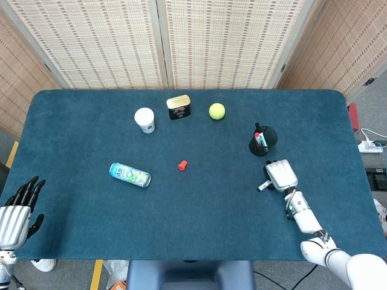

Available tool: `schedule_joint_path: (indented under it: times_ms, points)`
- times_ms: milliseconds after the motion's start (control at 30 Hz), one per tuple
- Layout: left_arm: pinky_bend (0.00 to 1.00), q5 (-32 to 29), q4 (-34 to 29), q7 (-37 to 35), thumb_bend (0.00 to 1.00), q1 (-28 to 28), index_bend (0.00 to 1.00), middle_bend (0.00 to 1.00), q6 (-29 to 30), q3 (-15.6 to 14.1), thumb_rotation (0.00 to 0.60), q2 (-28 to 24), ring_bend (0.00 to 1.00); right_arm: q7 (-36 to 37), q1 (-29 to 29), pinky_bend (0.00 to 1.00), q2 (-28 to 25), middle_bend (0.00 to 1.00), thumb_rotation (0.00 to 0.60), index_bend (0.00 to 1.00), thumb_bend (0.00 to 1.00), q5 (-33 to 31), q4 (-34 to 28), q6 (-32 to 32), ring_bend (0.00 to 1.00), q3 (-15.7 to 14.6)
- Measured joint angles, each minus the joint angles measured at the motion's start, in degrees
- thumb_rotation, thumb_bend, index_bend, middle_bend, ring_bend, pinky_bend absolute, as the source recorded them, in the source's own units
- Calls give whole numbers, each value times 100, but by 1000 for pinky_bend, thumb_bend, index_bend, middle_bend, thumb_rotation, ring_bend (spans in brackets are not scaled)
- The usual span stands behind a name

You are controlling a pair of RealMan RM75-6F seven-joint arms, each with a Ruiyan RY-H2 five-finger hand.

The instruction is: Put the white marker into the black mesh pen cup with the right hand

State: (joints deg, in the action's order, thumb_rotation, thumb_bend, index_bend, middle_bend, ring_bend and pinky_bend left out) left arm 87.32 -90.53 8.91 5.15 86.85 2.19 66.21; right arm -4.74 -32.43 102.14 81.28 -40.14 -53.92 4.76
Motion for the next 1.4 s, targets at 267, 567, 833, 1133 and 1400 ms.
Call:
schedule_joint_path:
  times_ms: [267,567,833,1133,1400]
  points:
    - [333,7,-6,2,302,-1,84,21,2,-3,600,-2,104,-42,25,891,-31,629,600,839,32,-38,-71,-93,627,36]
    - [333,16,-17,33,302,0,84,21,-3,-13,600,2,104,-82,66,892,-78,629,600,798,32,-5,-118,-223,627,11]
    - [333,11,-25,22,302,-3,84,21,-5,-14,600,-5,104,-414,103,893,1,602,600,613,35,-113,-97,-248,592,56]
    - [333,9,-36,-9,302,-10,84,22,18,-4,600,-18,104,-718,123,916,-41,544,600,595,43,-388,-356,110,570,111]
    - [333,-7,-38,-15,302,-10,89,22,3,-2,600,-23,104,-808,155,977,-39,589,600,814,45,-488,-559,9,672,186]
